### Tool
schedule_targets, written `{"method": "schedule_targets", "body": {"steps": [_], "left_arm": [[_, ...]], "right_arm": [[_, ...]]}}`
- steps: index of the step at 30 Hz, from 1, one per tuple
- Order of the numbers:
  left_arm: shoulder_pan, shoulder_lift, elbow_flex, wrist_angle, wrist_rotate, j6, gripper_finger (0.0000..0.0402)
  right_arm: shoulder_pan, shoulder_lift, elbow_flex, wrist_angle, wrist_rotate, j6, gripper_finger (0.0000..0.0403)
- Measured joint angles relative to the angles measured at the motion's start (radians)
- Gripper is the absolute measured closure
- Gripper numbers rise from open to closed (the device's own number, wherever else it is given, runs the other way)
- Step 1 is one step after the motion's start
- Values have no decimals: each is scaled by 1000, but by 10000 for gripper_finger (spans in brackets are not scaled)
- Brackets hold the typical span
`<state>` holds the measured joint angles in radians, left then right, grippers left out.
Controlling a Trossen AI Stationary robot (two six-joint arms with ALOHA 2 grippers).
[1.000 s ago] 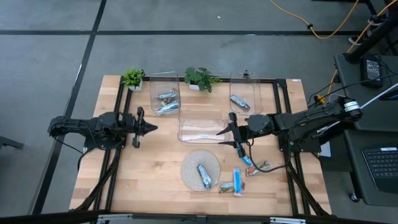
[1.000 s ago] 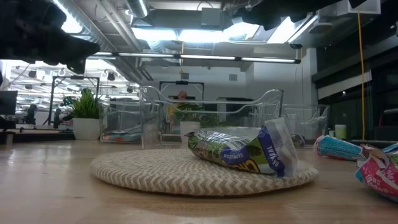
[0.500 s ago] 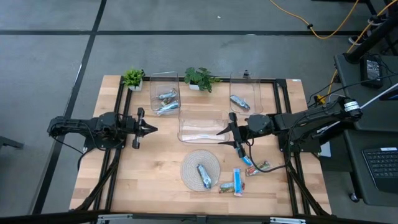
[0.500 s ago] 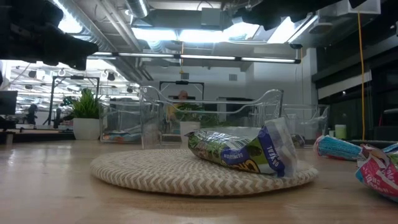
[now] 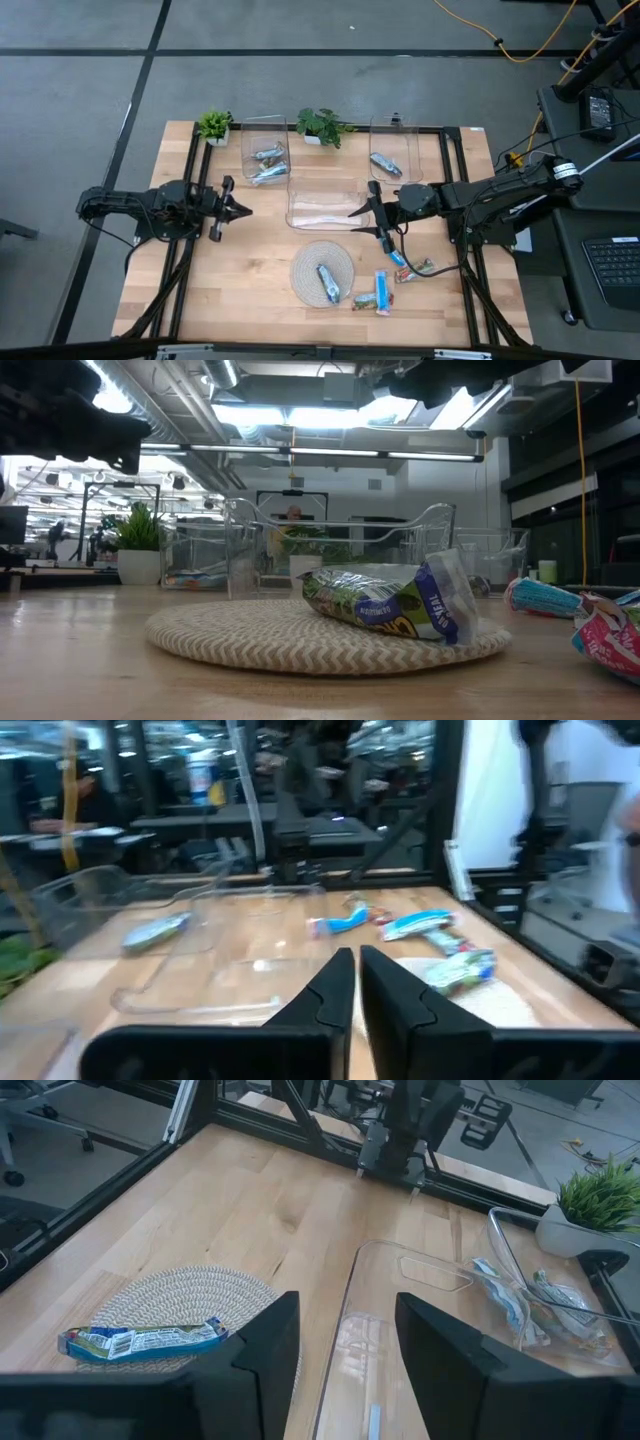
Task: Pick and place Granola Bars by type
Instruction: Put the red granola bar into the bottom transparent bin
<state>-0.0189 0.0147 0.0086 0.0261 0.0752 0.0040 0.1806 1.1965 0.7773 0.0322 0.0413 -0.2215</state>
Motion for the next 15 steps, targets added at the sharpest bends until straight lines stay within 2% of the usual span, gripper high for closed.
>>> {"method": "schedule_targets", "body": {"steps": [15], "left_arm": [[0, 0, 0, 0, -2, -17, 391]], "right_arm": [[0, 0, 0, 0, 0, 0, 234]]}}
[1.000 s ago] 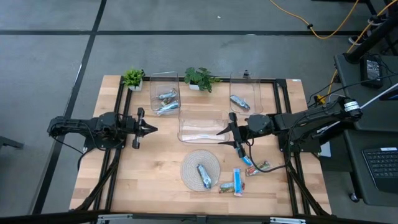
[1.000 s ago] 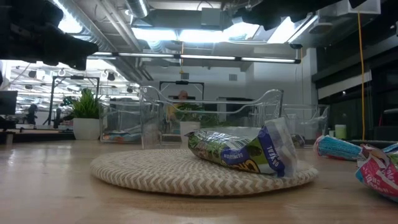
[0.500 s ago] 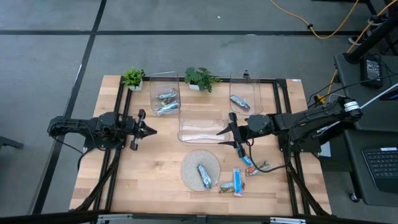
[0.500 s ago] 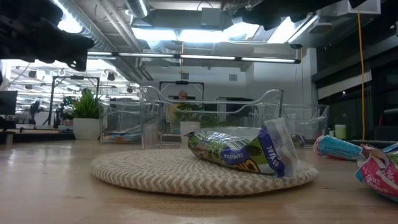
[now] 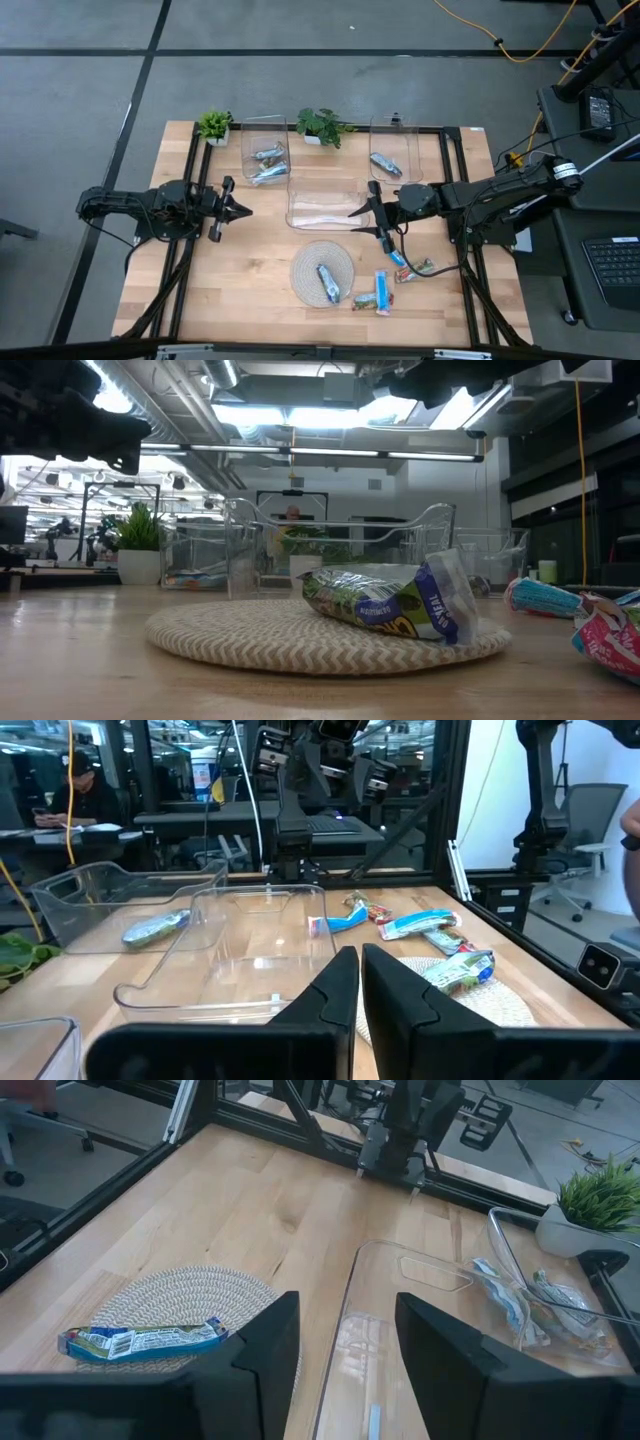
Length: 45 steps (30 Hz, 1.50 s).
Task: Pick and place Granola Bars by type
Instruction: Put the red granola bar into the bottom transparent bin
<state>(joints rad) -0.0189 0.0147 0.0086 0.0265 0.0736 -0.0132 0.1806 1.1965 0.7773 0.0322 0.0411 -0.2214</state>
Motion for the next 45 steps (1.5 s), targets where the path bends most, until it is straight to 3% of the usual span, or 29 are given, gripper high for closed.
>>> {"method": "schedule_targets", "body": {"steps": [17, 22, 35, 45], "left_arm": [[0, 0, 0, 0, -2, 0, 389], [0, 0, 0, 0, -2, 0, 387], [0, 0, 0, 0, -2, 0, 387], [0, 0, 0, 0, -2, 0, 389]], "right_arm": [[0, 0, 0, -5, 0, 4, 234], [0, 8, 0, -82, -1, 69, 234], [2, 17, 0, -435, 27, 677, 234], [78, 27, 0, -641, 195, 881, 230]]}}
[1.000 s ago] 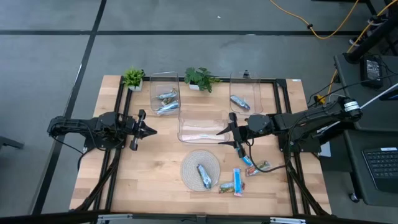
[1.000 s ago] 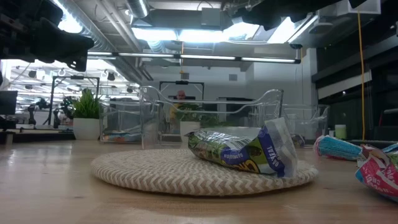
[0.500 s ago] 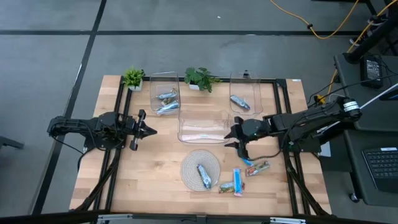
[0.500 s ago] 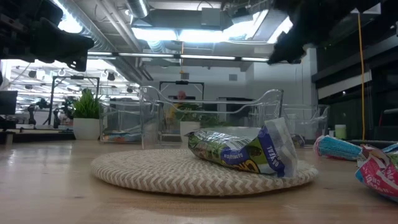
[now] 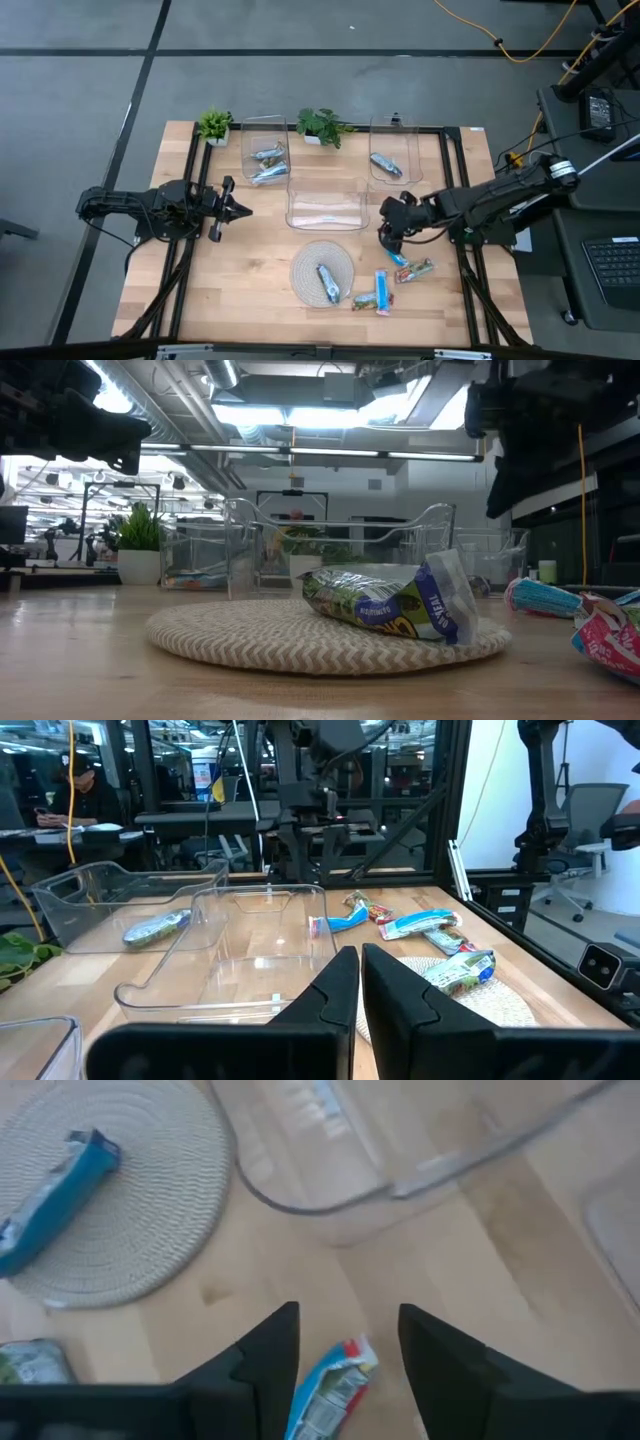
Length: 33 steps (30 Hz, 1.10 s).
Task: Pick and place Granola Bars by type
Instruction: Put the red granola bar into the bottom transparent bin
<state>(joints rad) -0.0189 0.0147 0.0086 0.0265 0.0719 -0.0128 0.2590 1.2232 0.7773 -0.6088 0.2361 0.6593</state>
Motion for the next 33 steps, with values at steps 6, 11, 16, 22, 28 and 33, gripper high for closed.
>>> {"method": "schedule_targets", "body": {"steps": [6, 11, 16, 22, 28, 33], "left_arm": [[0, 0, 0, 0, 0, 0, 387], [0, 0, 0, 0, 0, 0, 391], [0, 0, 0, 0, 0, 0, 387], [0, 0, 0, 0, 0, 0, 389], [0, 0, 0, 0, 0, 0, 389], [0, 0, 0, 0, 0, 0, 387]], "right_arm": [[41, 35, 0, -3, 7, 76, 179], [55, 132, 0, -8, 24, 162, 117], [54, 252, 0, -22, 78, 218, 96], [54, 347, 0, -25, 44, 227, 109], [54, 376, 0, -20, 24, 227, 138], [54, 372, 0, -22, -15, 226, 175]]}}
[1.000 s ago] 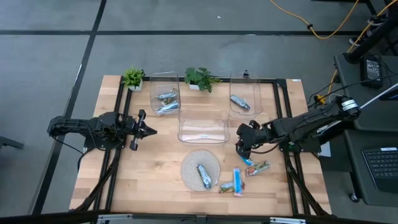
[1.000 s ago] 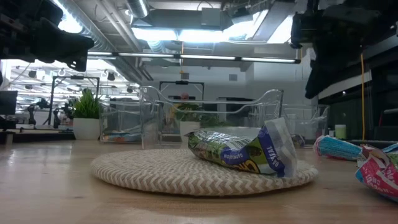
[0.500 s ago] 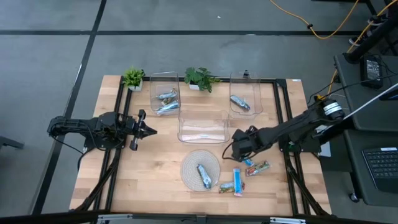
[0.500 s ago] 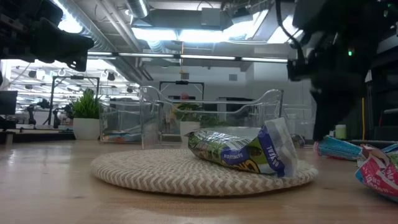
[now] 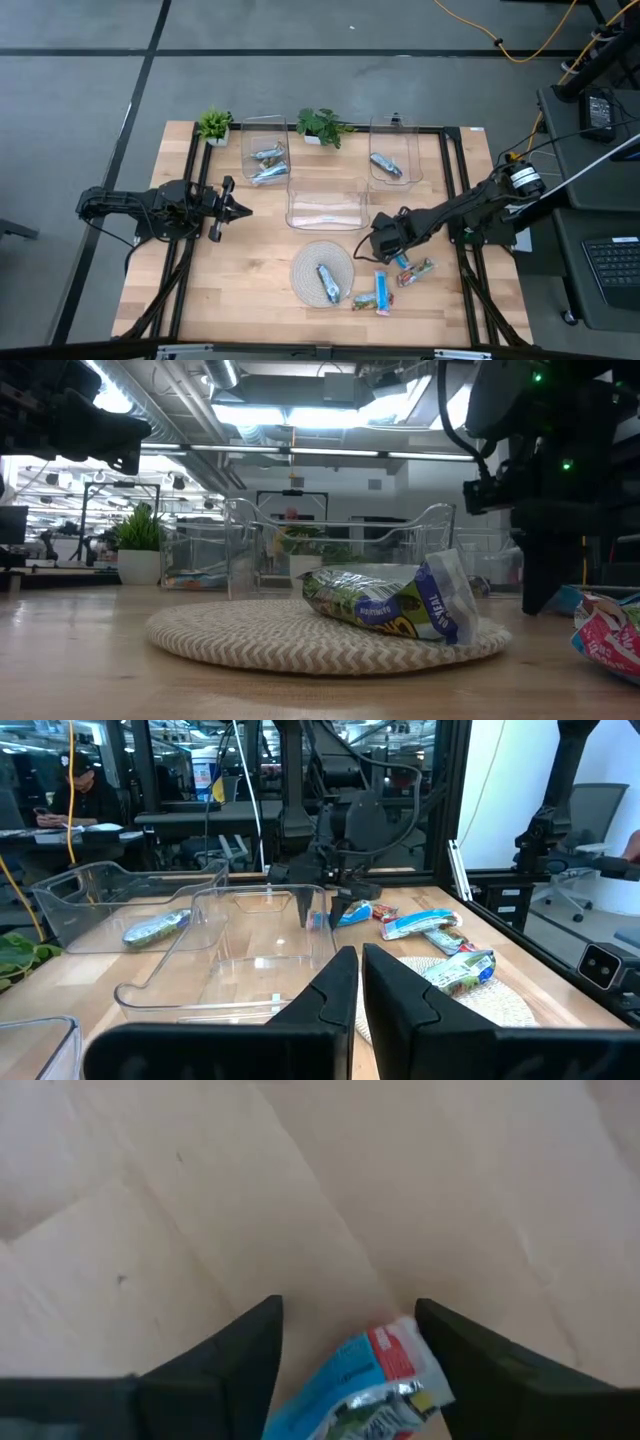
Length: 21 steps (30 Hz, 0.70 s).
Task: Pick and place Granola Bars by type
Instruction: Put the red granola bar into the bottom transparent bin
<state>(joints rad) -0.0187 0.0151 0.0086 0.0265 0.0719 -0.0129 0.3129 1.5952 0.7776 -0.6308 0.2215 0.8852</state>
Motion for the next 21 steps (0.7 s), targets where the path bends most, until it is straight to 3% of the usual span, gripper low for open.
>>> {"method": "schedule_targets", "body": {"steps": [5, 14, 21], "left_arm": [[0, 0, 0, 0, 0, 0, 391], [0, 0, 0, 0, 0, 0, 387], [0, 0, 0, 0, 0, 0, 391]], "right_arm": [[0, -7, 11, -33, -67, -19, 197], [0, -8, 75, -122, -47, -28, 230], [0, -9, 106, -124, -46, -60, 288]]}}
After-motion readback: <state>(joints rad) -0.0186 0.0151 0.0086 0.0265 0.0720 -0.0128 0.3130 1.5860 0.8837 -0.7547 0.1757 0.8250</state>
